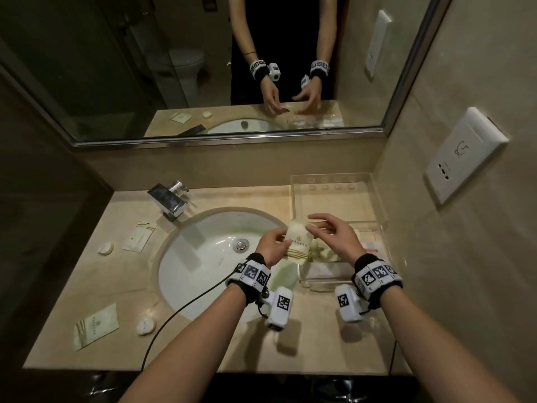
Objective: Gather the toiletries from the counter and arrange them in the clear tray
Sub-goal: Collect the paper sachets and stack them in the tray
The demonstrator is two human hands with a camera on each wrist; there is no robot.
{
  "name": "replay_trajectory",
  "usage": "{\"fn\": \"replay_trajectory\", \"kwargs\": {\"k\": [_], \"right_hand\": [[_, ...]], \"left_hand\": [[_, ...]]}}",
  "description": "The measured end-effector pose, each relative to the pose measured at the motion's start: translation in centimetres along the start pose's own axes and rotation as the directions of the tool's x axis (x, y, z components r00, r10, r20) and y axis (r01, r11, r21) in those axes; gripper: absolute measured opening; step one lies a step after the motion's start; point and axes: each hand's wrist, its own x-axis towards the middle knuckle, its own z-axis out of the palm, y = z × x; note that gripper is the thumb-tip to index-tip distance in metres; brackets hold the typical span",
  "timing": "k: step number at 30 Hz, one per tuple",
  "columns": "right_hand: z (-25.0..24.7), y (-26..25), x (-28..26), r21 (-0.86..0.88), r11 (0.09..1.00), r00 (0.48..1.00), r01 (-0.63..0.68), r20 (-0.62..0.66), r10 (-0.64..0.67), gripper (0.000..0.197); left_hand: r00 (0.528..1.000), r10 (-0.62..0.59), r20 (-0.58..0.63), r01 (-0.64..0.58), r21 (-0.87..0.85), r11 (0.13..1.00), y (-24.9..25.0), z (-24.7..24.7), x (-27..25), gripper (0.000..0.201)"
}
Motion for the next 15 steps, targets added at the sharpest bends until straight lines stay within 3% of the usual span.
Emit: {"fn": "replay_trajectory", "kwargs": {"k": [2,4,7,10,15], "right_hand": [[-0.6,-0.1,0.3,-0.069,0.998,1.000,0.011,0.004,-0.010,0.027],[-1.5,0.2,0.5,-0.104,0.994,0.993,-0.020,-0.115,0.008,0.020],[-2.9,2.0,0.5,-0.095,0.976,0.950,-0.198,-0.263,0.167,0.020],[-3.0,4.1,0.5,-0.104,0.931,0.912,-0.351,-0.262,0.314,0.022],[-1.8,5.3,-0.1,-0.256,0.888,0.912,-0.381,-0.264,0.315,0.016]], "left_hand": [[0.999,0.037,-0.005,-0.036,0.073,0.997,0.6,0.4,0.4,0.032],[0.997,0.064,-0.038,-0.061,0.093,0.994,1.0,0.6,0.6,0.030],[0.993,0.077,-0.086,-0.063,0.150,0.987,1.1,0.8,0.9,0.030],[0.991,0.115,-0.067,-0.094,0.250,0.964,0.8,1.4,0.9,0.036],[0.988,0.142,0.058,-0.153,0.437,0.886,0.3,3.1,0.8,0.043]]}}
